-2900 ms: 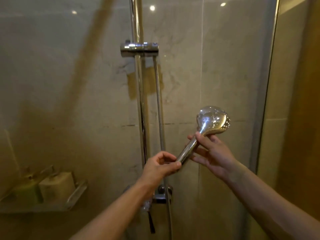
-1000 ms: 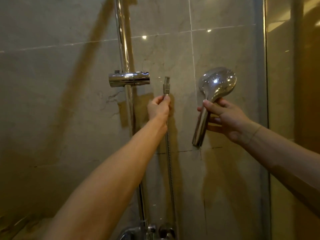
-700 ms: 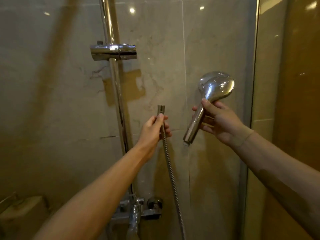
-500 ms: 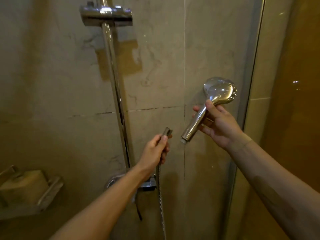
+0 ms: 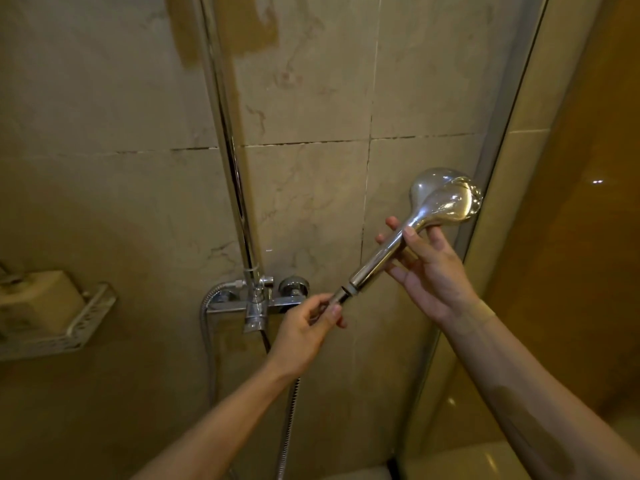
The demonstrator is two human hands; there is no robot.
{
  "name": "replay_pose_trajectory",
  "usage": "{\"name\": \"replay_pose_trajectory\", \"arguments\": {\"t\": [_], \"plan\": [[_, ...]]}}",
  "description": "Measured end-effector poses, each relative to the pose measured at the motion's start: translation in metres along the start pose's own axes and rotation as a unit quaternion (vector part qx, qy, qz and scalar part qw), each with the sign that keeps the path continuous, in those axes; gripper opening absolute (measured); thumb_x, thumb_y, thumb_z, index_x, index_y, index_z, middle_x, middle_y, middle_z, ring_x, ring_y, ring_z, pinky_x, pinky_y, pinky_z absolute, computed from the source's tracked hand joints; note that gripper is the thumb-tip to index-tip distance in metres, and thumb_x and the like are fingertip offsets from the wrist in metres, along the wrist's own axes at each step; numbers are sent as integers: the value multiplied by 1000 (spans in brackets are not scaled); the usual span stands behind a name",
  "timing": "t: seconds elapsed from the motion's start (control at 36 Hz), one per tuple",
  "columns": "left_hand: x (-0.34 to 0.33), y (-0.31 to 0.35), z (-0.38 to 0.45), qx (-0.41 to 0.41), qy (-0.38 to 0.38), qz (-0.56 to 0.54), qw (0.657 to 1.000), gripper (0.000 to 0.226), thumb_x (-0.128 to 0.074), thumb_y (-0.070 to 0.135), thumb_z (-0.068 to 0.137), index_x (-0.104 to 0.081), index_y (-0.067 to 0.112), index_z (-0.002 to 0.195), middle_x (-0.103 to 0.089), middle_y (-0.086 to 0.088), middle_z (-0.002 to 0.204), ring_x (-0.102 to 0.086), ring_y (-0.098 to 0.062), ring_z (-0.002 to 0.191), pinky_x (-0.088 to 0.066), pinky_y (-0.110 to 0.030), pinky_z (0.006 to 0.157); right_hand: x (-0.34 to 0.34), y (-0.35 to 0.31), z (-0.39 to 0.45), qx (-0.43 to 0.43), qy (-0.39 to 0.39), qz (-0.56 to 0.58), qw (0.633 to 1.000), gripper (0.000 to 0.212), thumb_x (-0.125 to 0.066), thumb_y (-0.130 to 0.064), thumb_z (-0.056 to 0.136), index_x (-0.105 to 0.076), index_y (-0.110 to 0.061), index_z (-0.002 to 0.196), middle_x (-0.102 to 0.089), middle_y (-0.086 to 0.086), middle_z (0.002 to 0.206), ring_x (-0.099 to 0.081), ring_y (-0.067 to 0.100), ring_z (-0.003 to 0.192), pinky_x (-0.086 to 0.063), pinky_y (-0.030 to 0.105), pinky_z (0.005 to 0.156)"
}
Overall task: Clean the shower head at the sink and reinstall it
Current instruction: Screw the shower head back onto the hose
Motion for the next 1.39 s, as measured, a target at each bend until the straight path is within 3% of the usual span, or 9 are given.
{"name": "replay_pose_trajectory", "arguments": {"t": [0.44, 0.67, 0.75, 0.83, 0.94, 1.03, 1.14, 1.25, 1.39], "plan": [[2, -10, -6, -32, 25, 46, 998, 20, -54, 15, 95, -62, 26, 110, -65, 9, 76, -54, 9, 64, -38, -7, 59, -3, 25, -9, 41, 43, -56, 997, 45, -69, -4, 81, -56, -28, 117, -74, 6, 109, -70, 24, 106, -58, 39, 84], [4, -20, -2, -32, 53, 51, 997, 17, -55, 29, 94, -64, 36, 107, -66, 14, 76, -62, -20, 75, -47, -30, 67, 1, 31, 0, 42, 92, -103, 989, 28, -77, -7, 79, -66, -12, 104, -70, 1, 90, -69, 14, 86, -57, 29, 72], [5, -21, -2, -31, 42, 64, 997, 22, -56, 28, 94, -60, 47, 104, -67, 13, 77, -57, -33, 69, -39, -31, 56, 6, 40, 2, 58, 140, -123, 981, 24, -79, -12, 79, -64, -12, 97, -68, 0, 86, -67, 15, 83, -56, 30, 72], [0, -22, -2, -27, 26, 72, 997, 25, -57, 29, 93, -58, 49, 108, -68, 15, 74, -50, -15, 57, -36, -23, 51, 8, 49, 6, 68, 188, -142, 970, 20, -78, -21, 82, -62, -15, 92, -61, -3, 77, -60, 14, 77, -53, 38, 78], [-6, -27, 1, 14, 25, 68, 997, 27, -58, 26, 93, -62, 31, 119, -67, 9, 70, -47, -7, 55, -34, -20, 49, 4, 58, 10, 61, 230, -146, 960, 44, -70, -27, 89, -53, -6, 124, -57, 0, 91, -57, 20, 93, -51, 41, 92], [-7, -29, 4, 20, 31, 74, 997, 26, -60, 24, 92, -65, 25, 118, -66, 9, 67, -48, -4, 56, -34, -19, 50, 1, 60, 10, 48, 180, -112, 976, 44, -63, -22, 95, -40, -7, 129, -64, 12, 106, -68, 25, 88, -59, 45, 81], [-7, -30, 4, 24, 36, 74, 996, 23, -60, 22, 93, -66, 24, 114, -64, 7, 65, -45, -5, 55, -31, -16, 48, 1, 55, 8, -12, 135, -63, 989, 31, -51, -29, 101, -35, -14, 123, -54, 7, 80, -61, 20, 67, -56, 47, 82], [-8, -34, 2, 28, 25, 45, 998, 21, -59, 22, 93, -69, 19, 112, -63, 8, 65, -52, -2, 64, -38, -14, 60, 7, 45, 6, -120, 57, 1, 991, 9, -42, -26, 104, -45, -17, 105, -53, 8, 85, -60, 26, 80, -49, 47, 86], [-3, -38, 2, 4, 37, 18, 999, 23, -61, 22, 92, -66, 44, 96, -63, 8, 64, -58, -9, 70, -44, -28, 72, 20, 42, 0, -70, 4, -133, 989, 33, -59, -9, 95, -48, -15, 125, -71, 12, 115, -71, 26, 101, -59, 47, 83]]}}
Point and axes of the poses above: each hand's wrist, its own z-axis towards the middle knuckle, its own x-axis out of the back of the hand, y = z × x, the point moved 1 cm from there along z, towards the middle knuckle
